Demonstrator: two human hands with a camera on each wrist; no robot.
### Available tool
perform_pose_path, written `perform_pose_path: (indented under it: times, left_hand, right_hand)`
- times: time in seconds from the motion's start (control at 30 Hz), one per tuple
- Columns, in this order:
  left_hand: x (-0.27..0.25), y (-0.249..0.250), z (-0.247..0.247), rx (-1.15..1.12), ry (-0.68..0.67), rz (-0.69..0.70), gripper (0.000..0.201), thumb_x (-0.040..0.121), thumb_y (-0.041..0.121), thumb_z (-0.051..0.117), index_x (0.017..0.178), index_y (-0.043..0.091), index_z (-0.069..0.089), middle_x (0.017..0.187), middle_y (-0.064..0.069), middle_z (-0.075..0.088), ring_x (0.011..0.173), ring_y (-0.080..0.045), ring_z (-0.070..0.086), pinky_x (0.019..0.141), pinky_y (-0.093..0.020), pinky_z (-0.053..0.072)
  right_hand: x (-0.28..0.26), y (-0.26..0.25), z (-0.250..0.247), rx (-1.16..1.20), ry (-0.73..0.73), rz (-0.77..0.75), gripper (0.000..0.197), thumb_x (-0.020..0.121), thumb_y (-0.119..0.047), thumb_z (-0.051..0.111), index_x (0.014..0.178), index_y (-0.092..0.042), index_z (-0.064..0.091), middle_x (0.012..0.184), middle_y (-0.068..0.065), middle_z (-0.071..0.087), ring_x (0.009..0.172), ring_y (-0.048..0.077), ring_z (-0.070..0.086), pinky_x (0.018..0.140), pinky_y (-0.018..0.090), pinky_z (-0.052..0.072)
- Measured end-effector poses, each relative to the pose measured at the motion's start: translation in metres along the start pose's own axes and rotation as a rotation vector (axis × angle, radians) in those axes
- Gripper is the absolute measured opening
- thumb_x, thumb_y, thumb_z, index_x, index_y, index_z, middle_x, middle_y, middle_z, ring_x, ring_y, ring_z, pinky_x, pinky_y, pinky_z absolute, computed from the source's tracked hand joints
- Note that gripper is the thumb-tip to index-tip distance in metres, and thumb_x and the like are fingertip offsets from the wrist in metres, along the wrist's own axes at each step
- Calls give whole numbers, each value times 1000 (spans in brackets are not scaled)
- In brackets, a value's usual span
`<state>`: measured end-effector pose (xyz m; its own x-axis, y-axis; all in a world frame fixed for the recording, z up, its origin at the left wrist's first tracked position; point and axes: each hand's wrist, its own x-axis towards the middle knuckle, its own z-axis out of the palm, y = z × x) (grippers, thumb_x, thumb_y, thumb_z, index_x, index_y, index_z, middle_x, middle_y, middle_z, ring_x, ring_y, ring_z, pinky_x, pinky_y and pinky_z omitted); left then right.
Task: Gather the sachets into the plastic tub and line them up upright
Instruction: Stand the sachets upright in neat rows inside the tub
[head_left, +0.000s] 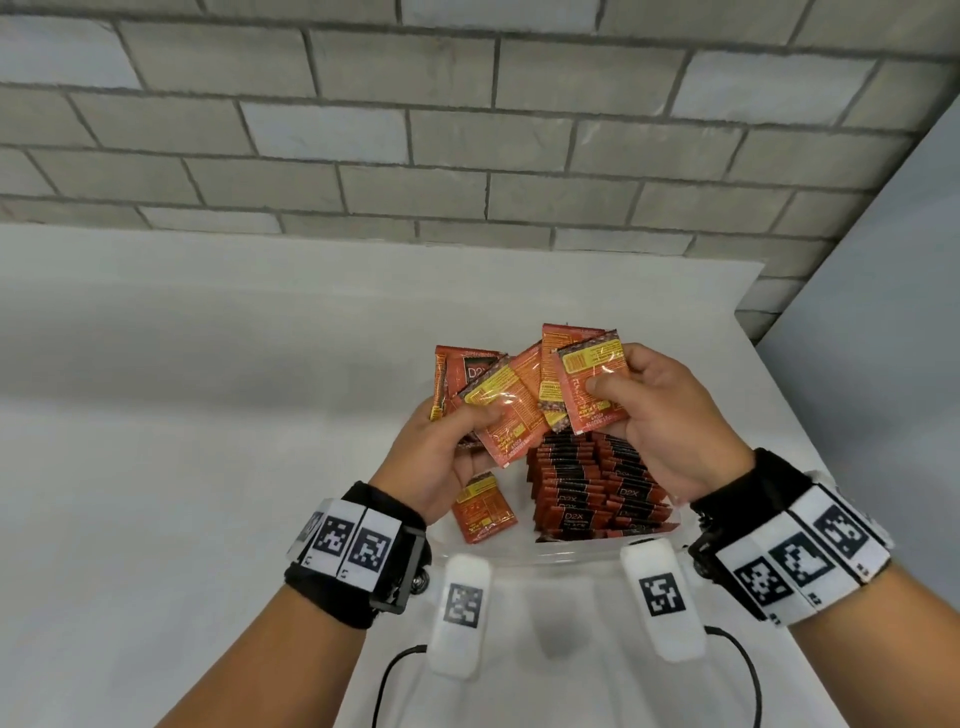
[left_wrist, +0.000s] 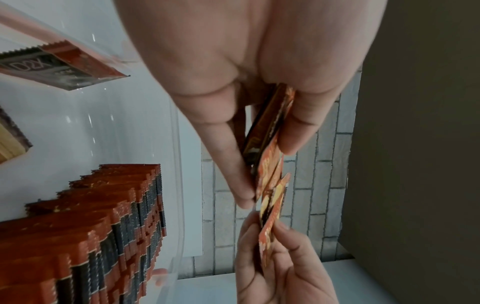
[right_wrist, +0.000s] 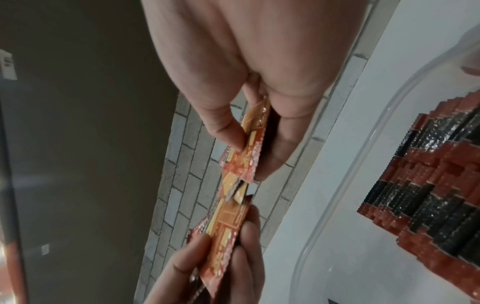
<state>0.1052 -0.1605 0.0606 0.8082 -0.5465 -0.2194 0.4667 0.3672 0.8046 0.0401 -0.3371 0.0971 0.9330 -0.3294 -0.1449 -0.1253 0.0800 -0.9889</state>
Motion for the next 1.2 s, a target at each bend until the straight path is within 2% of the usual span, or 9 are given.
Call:
perform_pose_path:
  times: [0.13, 0.23, 0.37, 0.47, 0.63, 0.77, 0.87, 1.07, 1.2]
  left_hand:
    - [1, 1, 1, 106, -63, 19, 35, 71, 7, 65, 106, 8, 62, 96, -8, 74, 87, -23, 71, 65, -31, 59]
    - [2, -1, 2, 169, -60, 30, 45, 71, 12, 68, 114, 3, 60, 104, -12, 72, 95, -27, 70, 70, -34, 58]
    - [1, 1, 2, 68, -77, 9, 21, 90, 15, 53, 107, 6, 62, 101, -11, 72, 93, -27, 69, 73, -38, 59]
    - [0, 3, 1, -39, -71, -17, 21, 96, 5, 40, 101, 4, 61, 95, -15, 70, 83, -27, 70, 66, -37, 60]
    - [-4, 2, 3, 80, -99, 38, 21, 87, 3, 54, 107, 5, 59, 97, -9, 73, 88, -24, 71, 70, -31, 58]
    - [-4, 4, 1, 71, -109, 25, 20, 89, 6, 52, 109, 7, 58, 97, -10, 73, 89, -27, 71, 73, -35, 60]
    - [-3, 8, -2, 6, -66, -21, 19, 97, 3, 39, 106, 6, 55, 87, -12, 73, 78, -29, 71, 63, -35, 61]
    - [-4, 12, -4, 305, -142, -13, 12, 91, 11, 57, 102, 11, 62, 88, -15, 73, 68, -28, 72, 49, -24, 56]
    - [-2, 12, -5, 400, -183, -3, 29, 84, 36, 56, 102, 15, 65, 87, -14, 74, 65, -26, 71, 47, -24, 55]
  right_hand:
    - [-1, 0, 5, -89, -24, 42, 16, 90, 1, 55, 101, -11, 57, 93, 4, 70, 77, 16, 69, 68, 33, 58]
    - [-2, 0, 10, -137, -62, 64, 19, 90, -1, 56, 107, -10, 56, 94, 5, 70, 79, 17, 69, 72, 34, 58]
    - [-4, -2, 8, -92, -57, 54, 20, 91, 1, 54, 105, -13, 57, 91, 4, 71, 75, 14, 68, 66, 29, 56]
    - [-4, -1, 6, -27, -24, 55, 23, 91, 2, 52, 108, -13, 58, 98, 5, 69, 76, 13, 68, 64, 27, 54]
    - [-4, 2, 8, 31, -37, 114, 23, 92, 0, 52, 113, -9, 56, 105, 11, 69, 87, 22, 69, 74, 36, 57]
    - [-5, 2, 9, 8, -23, 94, 21, 91, 0, 53, 108, -12, 56, 101, 11, 70, 83, 21, 69, 76, 38, 57]
    - [-4, -1, 5, 3, 2, 65, 25, 91, 1, 52, 111, -13, 56, 100, 7, 69, 80, 16, 69, 72, 33, 56]
    - [-5, -8, 2, -120, -115, 94, 23, 91, 3, 50, 108, -8, 61, 97, 6, 69, 85, 17, 66, 79, 31, 56]
    - [-6, -8, 4, -180, -152, 99, 22, 89, 4, 53, 107, -8, 59, 99, 7, 69, 86, 18, 66, 78, 32, 53]
